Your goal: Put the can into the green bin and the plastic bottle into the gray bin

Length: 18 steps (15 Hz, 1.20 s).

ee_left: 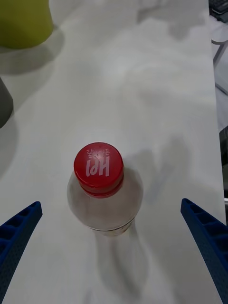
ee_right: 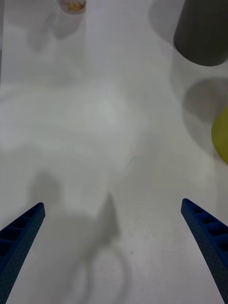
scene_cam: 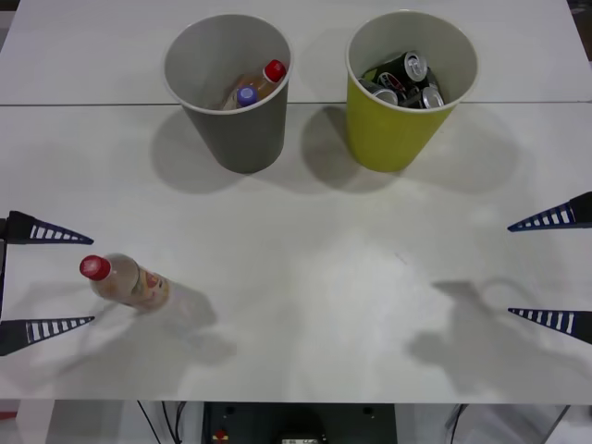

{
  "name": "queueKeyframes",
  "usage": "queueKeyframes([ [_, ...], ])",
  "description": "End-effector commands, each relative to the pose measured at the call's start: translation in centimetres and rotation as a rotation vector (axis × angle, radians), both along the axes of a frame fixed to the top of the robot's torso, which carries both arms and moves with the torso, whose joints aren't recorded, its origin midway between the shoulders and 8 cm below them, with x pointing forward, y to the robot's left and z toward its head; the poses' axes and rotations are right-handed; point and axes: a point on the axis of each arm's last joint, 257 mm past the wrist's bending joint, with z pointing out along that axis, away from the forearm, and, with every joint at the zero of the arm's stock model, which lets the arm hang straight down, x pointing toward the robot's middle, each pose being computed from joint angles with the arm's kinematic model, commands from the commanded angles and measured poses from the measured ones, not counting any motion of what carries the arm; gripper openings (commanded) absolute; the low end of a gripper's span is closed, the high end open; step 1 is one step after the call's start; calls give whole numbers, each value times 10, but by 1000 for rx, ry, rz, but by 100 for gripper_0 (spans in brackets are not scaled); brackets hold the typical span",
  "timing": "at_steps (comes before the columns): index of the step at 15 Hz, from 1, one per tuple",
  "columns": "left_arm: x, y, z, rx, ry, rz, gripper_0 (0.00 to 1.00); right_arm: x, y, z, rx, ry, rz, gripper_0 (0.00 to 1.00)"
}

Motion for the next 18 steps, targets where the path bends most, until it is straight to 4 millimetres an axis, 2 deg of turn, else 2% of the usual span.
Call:
queueKeyframes([
  [1, 4, 2, -8, -77, -8, 3, 100, 0, 0, 0, 0, 0, 0, 100],
  [9, 11, 1, -46, -228, -47, 34, 100, 0, 0, 0, 0, 0, 0, 100],
  [12, 20, -1, -62, -271, -82, 71, 100, 0, 0, 0, 0, 0, 0, 100],
  [18, 28, -10, -70, -322, -87, 107, 100, 0, 0, 0, 0, 0, 0, 100],
])
